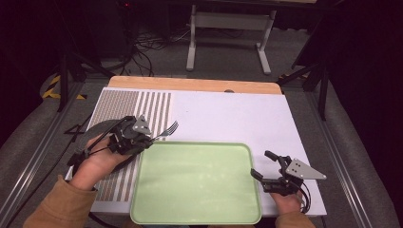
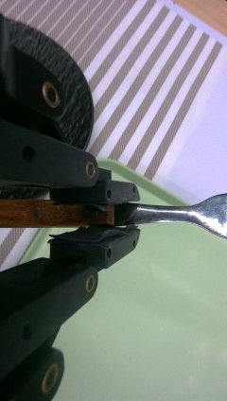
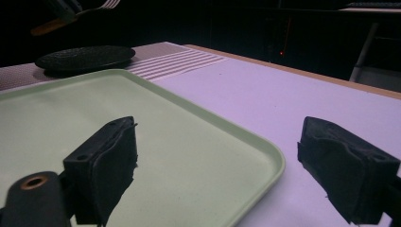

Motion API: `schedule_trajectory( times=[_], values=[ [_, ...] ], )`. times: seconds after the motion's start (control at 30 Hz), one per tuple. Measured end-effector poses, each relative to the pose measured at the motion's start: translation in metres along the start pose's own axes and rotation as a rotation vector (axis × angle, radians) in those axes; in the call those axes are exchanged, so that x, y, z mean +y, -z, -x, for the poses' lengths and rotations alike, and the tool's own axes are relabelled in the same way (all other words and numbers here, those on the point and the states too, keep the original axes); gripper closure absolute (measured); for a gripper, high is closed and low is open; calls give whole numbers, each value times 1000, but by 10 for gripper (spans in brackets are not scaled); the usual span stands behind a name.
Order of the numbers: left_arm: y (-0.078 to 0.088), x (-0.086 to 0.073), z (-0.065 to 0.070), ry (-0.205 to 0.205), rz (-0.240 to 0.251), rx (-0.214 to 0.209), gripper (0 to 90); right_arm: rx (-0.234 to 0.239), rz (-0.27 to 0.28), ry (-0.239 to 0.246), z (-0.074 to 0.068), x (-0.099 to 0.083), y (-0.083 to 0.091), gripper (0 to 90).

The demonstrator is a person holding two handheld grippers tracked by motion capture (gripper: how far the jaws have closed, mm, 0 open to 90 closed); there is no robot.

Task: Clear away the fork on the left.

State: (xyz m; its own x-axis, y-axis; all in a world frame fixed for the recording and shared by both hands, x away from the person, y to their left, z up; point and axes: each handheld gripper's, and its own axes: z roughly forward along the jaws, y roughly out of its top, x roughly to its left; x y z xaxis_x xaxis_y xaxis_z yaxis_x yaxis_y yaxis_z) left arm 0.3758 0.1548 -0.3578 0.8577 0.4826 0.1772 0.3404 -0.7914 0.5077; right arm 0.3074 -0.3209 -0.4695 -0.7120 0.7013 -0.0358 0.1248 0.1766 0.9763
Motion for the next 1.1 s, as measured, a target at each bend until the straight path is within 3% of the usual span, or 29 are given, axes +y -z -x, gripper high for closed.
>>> schedule_trajectory(
  times=[0.23, 0.43, 0.57, 0.73, 0.83, 1.1],
  values=[
    [-6, -8, 20, 8, 40, -85, 779, 0, 0, 2, 0, 0, 0, 132],
    [-11, -10, 33, 1, 40, -111, 779, 1, 0, 2, 0, 0, 0, 132],
    [-20, -15, 40, 17, 50, -167, 779, 1, 1, 3, 0, 0, 0, 132],
    [-28, -19, 47, 28, 40, -205, 779, 2, 2, 6, 0, 0, 0, 132],
    [-31, -19, 52, 28, 39, -216, 779, 2, 3, 7, -1, 0, 0, 132],
    [-46, -21, 65, 6, -29, -182, 778, -4, 2, 9, -1, 0, 1, 132]
  ],
)
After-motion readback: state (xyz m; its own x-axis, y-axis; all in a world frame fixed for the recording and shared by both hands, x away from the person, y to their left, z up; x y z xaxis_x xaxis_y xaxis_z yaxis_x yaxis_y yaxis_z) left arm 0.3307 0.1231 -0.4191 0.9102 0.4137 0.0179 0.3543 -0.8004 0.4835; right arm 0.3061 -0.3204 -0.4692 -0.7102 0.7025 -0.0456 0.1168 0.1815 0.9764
